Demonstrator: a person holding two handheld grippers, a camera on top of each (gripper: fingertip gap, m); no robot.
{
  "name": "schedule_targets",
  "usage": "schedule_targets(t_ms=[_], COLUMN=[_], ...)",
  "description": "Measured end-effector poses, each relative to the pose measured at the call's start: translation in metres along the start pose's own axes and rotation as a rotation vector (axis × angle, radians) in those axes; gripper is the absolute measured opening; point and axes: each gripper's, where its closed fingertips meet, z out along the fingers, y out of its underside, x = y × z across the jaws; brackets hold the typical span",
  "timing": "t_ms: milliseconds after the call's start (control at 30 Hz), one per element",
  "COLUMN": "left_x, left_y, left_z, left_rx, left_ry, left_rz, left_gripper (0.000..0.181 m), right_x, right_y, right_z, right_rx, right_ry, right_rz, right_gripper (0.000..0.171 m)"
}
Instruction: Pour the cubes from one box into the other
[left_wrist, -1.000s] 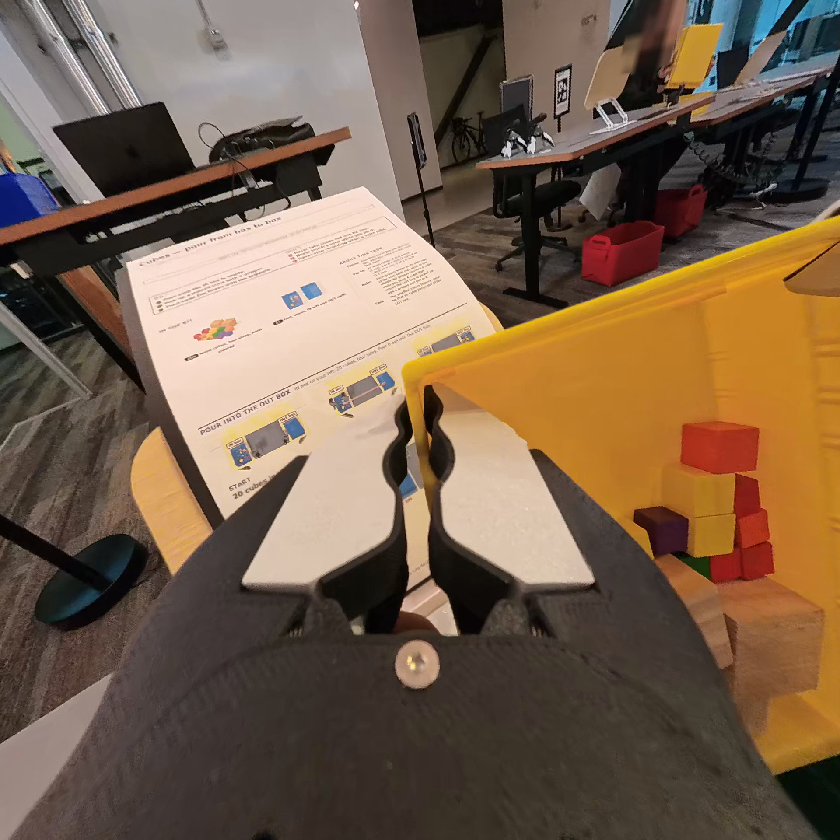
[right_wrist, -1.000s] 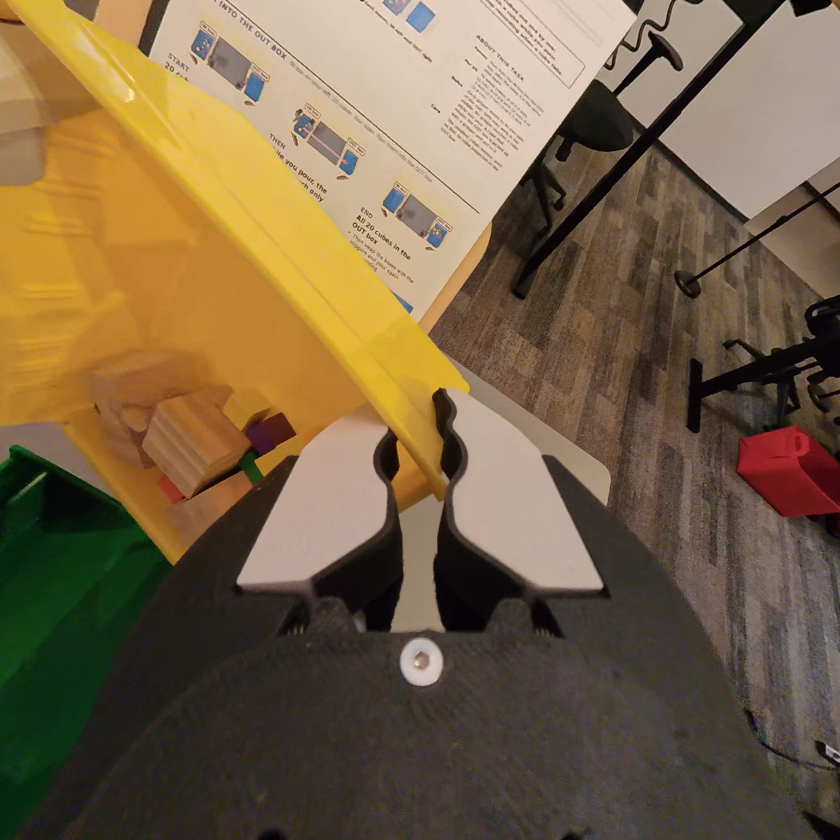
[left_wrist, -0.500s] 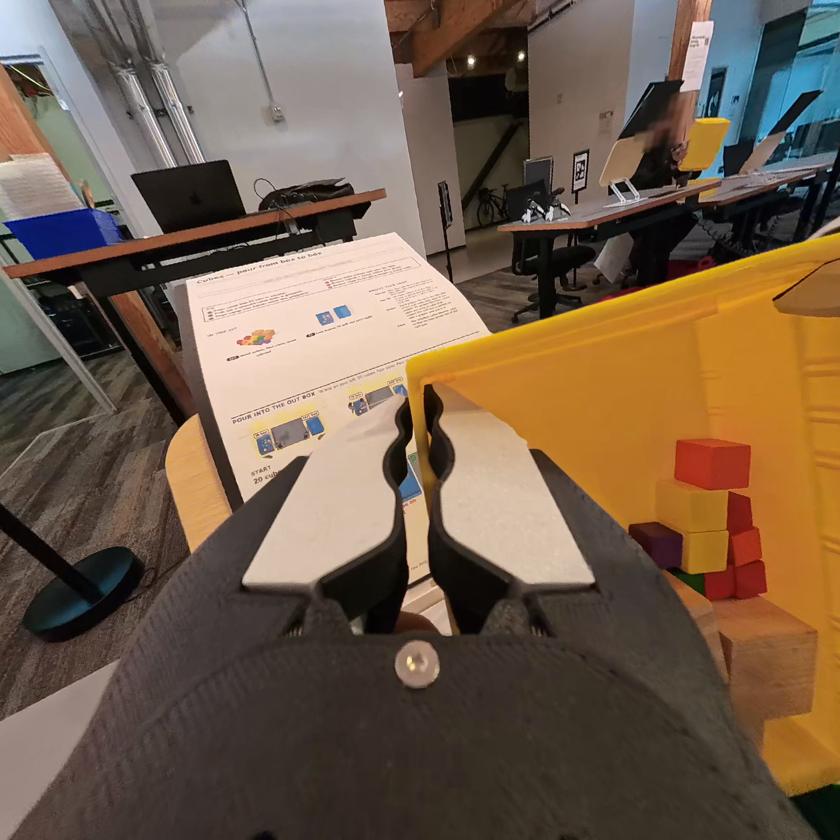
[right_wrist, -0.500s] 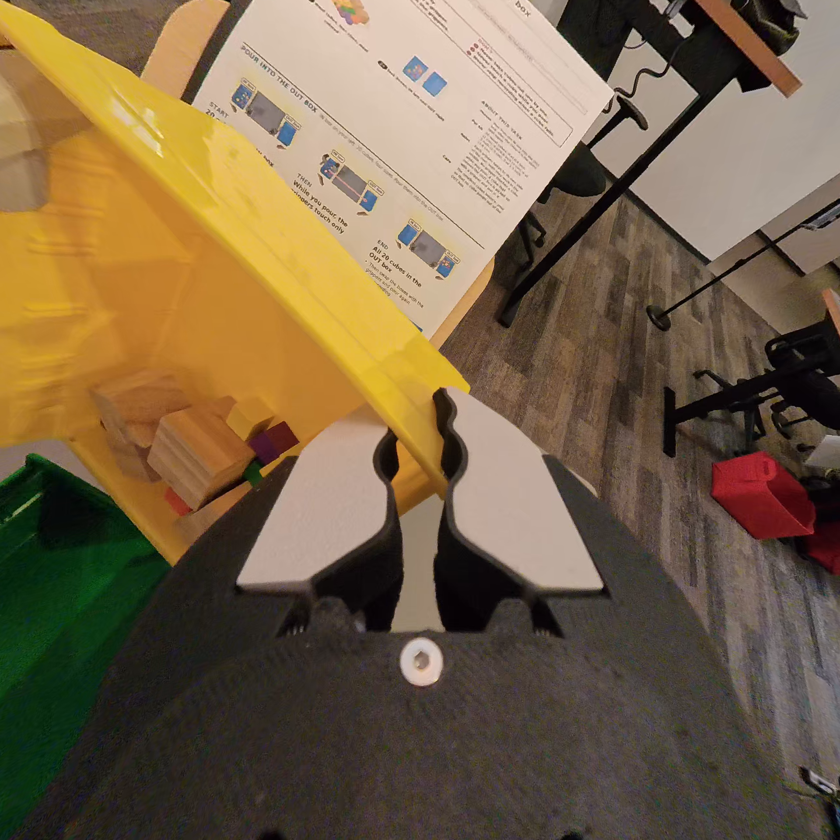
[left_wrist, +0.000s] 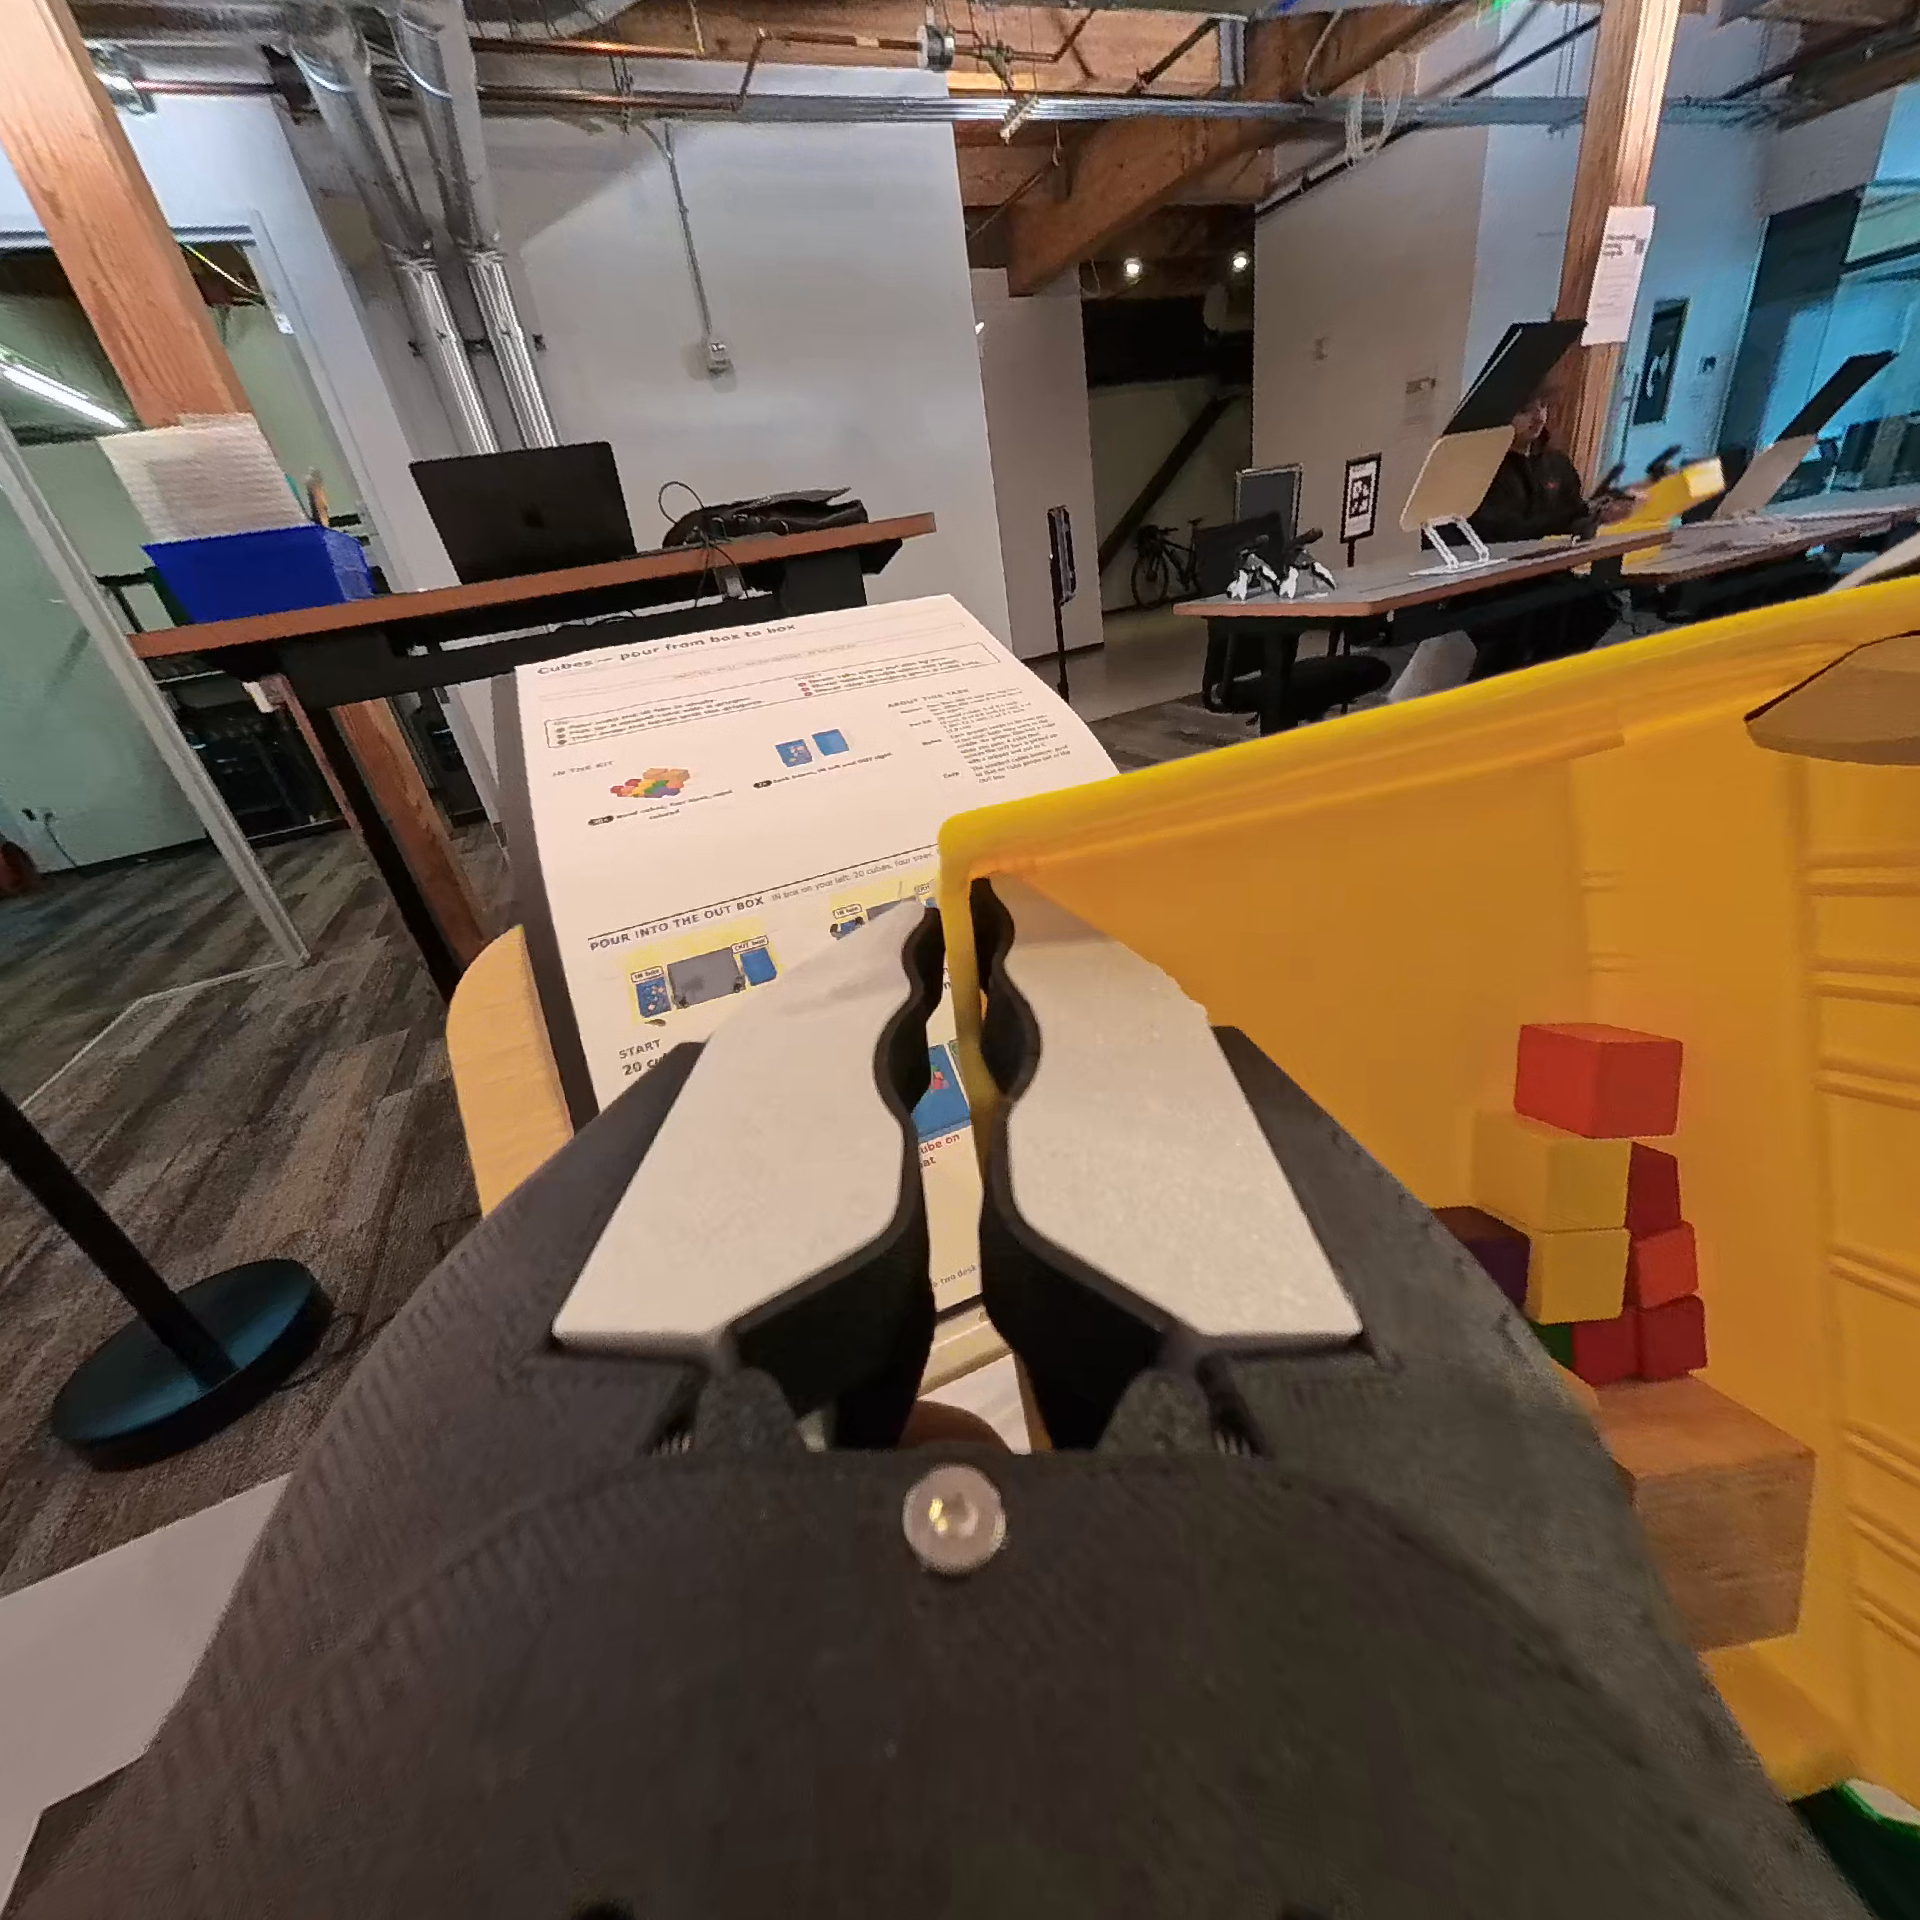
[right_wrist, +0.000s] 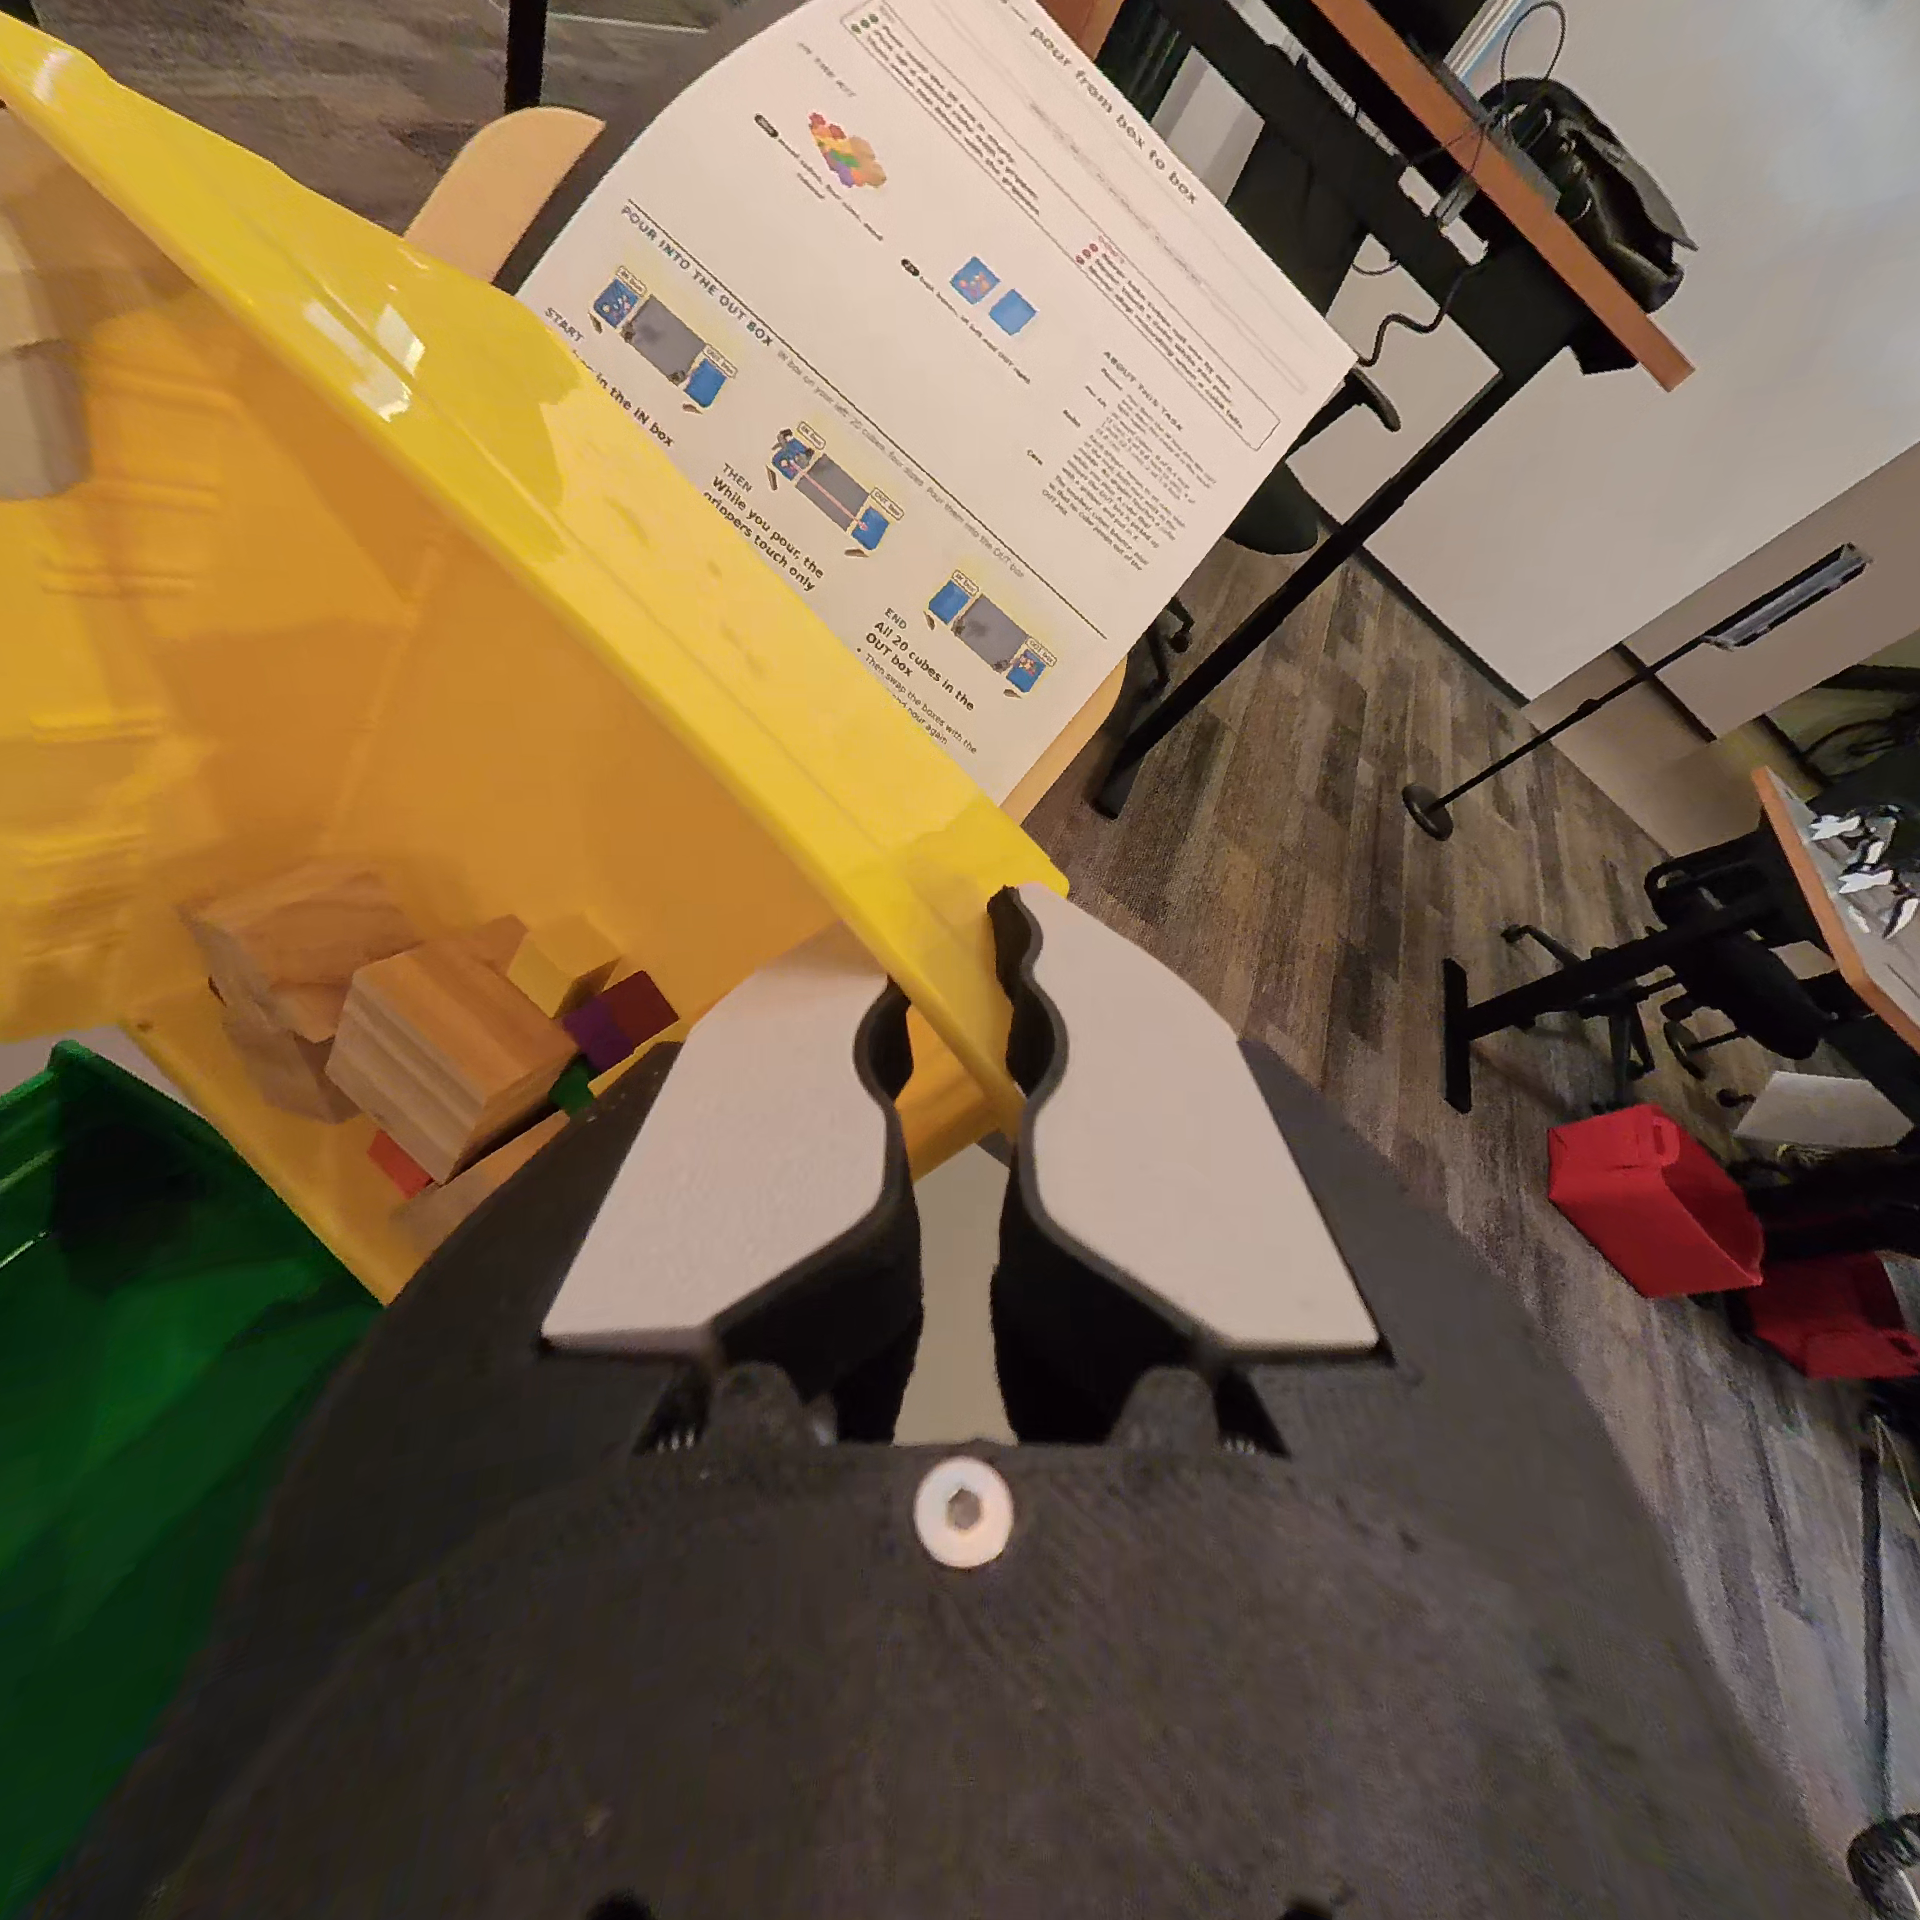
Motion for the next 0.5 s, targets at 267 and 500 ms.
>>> schedule_targets(t_ms=[267,500], left_x=[-0.001,0.0], left_y=[-0.002,-0.003], left_z=[-0.011,-0.02], left_rx=[0.045,0.082], left_ry=[-0.02,-0.029], left_rz=[-0.015,-0.03], left_gripper=[0.005,0.005], right_x=[-0.006,-0.012], right_y=[-0.004,-0.004], right_z=[-0.009,-0.019], right_rx=[0.025,0.035], right_ry=[0.029,0.057], right_rz=[-0.038,-0.059], right_gripper=[0.005,0.009])
